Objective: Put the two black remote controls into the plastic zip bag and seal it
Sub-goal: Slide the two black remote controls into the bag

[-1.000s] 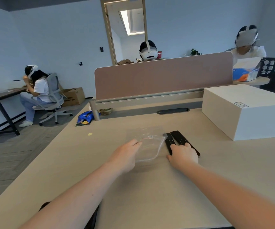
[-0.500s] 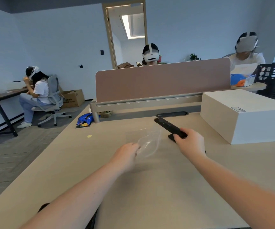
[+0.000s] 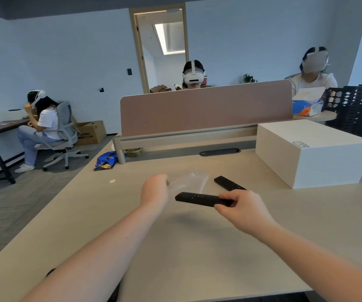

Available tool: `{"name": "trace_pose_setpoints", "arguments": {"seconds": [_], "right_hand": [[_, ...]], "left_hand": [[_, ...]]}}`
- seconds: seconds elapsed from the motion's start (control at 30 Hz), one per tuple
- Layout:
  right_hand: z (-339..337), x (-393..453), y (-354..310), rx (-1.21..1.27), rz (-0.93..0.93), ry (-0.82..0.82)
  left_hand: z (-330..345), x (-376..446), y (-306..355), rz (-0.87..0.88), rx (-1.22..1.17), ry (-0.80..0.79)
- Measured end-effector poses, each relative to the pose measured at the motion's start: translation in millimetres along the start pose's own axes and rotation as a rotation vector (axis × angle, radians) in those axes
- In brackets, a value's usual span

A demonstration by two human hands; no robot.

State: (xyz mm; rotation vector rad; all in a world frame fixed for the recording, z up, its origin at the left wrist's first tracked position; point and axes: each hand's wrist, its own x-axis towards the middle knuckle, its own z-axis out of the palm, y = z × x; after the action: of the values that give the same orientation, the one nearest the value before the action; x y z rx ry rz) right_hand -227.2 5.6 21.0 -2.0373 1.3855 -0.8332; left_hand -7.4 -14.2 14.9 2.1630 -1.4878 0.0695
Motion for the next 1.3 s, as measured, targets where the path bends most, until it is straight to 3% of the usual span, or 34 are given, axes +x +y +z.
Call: {"name": "trace_pose_setpoints", "arguments": {"seconds": [0.27,0.53,0.97,1.3], "right_hand": [[55.3,26.8,-0.1,-0.197,-0.042,0.019],[117.4,71.9,-2.4,-0.276,-0.035,-0.050],[134.0,94.4,5.3,-0.265,-0.029,-0.238],[135.5,91.9,4.3,-0.354,-0.076,-0.195]], "left_hand": [[14.9,-17.2,16.7,0.142,-0.062,-0.032],[21.5,-21.9,11.4,0.120,-0.107,-0.050],[25.1,-18.1,-3.1,0.079,-0.149,-0.076],[23.4,-20.1,-6.2,0.094,-0.125,-0.104]]}}
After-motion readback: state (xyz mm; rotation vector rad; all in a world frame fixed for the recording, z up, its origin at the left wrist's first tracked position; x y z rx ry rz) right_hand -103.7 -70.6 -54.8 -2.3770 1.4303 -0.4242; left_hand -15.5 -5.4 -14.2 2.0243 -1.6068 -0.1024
